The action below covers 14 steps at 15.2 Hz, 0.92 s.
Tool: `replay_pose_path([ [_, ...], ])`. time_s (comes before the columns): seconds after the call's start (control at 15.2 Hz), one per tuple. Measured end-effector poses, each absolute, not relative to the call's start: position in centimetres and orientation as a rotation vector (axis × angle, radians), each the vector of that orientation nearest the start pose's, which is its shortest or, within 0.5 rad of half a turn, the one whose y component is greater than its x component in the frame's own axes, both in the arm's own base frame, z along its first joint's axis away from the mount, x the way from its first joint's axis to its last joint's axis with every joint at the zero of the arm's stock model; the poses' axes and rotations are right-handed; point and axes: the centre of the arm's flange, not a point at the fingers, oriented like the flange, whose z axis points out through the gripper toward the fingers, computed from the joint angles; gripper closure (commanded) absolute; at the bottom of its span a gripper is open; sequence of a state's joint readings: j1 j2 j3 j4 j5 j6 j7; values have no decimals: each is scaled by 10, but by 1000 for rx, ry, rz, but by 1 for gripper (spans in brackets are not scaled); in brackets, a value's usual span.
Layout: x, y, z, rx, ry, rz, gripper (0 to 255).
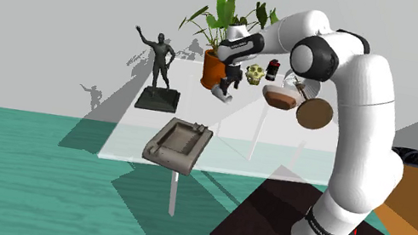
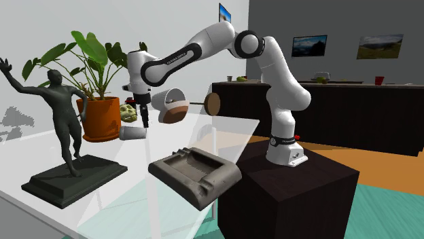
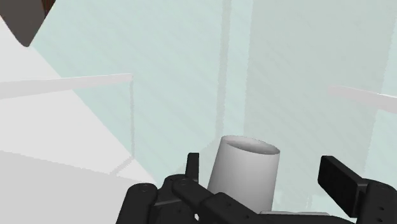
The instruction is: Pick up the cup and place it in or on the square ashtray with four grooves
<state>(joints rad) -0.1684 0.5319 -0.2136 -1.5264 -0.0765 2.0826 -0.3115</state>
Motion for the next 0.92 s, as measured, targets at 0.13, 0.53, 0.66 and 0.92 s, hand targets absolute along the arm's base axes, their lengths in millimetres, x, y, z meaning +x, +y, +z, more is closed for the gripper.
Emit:
replay_pose_path([
  [0.13,674,-248,354,-3305,24,-32,0],
  [0.53,688,-255,329,-3296,37,-84,0],
  [0.66,688,-258,316,-3296,37,-84,0],
  [0.92,688,-258,311,-3296,38,-85,0],
])
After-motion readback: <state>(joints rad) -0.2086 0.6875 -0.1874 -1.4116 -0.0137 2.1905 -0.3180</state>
